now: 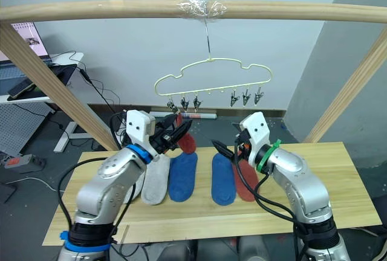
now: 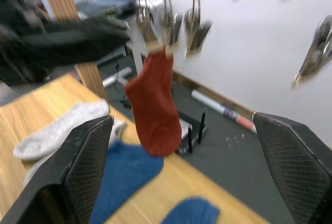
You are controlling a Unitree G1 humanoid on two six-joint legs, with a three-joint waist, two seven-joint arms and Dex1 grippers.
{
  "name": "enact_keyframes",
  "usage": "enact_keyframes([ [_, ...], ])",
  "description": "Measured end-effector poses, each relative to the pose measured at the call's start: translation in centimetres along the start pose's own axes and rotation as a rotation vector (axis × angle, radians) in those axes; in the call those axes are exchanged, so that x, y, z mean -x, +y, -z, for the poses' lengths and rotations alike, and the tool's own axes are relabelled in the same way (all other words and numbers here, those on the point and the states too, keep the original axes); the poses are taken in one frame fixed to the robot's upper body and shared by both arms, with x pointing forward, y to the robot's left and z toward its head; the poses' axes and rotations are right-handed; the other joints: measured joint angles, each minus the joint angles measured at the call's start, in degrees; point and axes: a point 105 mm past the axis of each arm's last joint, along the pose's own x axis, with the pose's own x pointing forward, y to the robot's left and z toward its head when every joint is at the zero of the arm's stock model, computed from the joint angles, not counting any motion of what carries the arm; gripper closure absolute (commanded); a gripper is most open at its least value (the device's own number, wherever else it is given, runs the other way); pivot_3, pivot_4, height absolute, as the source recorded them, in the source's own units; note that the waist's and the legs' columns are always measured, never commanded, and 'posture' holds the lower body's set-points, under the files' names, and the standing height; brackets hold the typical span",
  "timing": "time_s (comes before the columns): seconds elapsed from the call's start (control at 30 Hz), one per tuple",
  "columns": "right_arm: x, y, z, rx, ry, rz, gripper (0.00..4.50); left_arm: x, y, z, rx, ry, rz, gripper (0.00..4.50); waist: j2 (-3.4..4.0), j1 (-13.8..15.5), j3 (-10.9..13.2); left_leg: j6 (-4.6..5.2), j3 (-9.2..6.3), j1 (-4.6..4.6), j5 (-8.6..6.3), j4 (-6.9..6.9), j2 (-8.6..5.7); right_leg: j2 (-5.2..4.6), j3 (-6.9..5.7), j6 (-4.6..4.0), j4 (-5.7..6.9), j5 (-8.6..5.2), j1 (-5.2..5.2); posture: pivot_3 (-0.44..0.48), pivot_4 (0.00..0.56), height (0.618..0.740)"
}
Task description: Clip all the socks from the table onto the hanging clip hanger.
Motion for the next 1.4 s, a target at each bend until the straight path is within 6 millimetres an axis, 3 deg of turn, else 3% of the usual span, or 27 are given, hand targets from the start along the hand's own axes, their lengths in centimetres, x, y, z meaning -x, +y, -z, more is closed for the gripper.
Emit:
enact_keyframes([
  [0.1, 0.1, 0.1, -1.4, 0.011, -0.048, -0.018, 0.00, -1.0, -0.5, 0.8, -0.031, -0.028, -0.022, 2.74, 0.00, -0.1, 0.0, 0.01, 0.03, 0.00, 0.00, 0.03, 0.00, 0.00, 0.01, 0.02, -0.01, 0.02, 0.02, -0.161, 0.145, 0.740],
  [0.5, 0.6, 0.0, -1.6, 0.022, -0.045, -0.029, 0.00, -3.3, 0.9, 2.0, -0.062, -0.093, -0.128, 2.74, -0.01, -1.1, 0.0, 0.03, 0.05, 0.00, 0.01, 0.06, 0.00, 0.00, 0.01, 0.06, 0.01, 0.03, 0.01, -0.200, 0.157, 0.740],
  [0.73, 1.0, 0.5, -2.7, 0.029, -0.084, -0.051, 0.00, -3.5, 1.1, 1.7, -0.079, -0.128, -0.156, 2.74, -0.02, -1.9, 0.0, 0.03, 0.04, -0.01, 0.01, 0.06, 0.00, 0.00, 0.00, 0.08, 0.02, 0.02, 0.02, -0.208, 0.161, 0.740],
  [1.4, 1.0, 0.5, -2.5, 0.044, -0.066, -0.055, 0.00, -2.3, 2.4, 2.0, -0.108, -0.122, -0.209, 2.74, -0.01, -2.0, 0.0, 0.05, 0.05, 0.00, 0.02, 0.11, 0.00, 0.00, 0.00, 0.16, 0.05, 0.01, 0.02, -0.205, 0.169, 0.740],
])
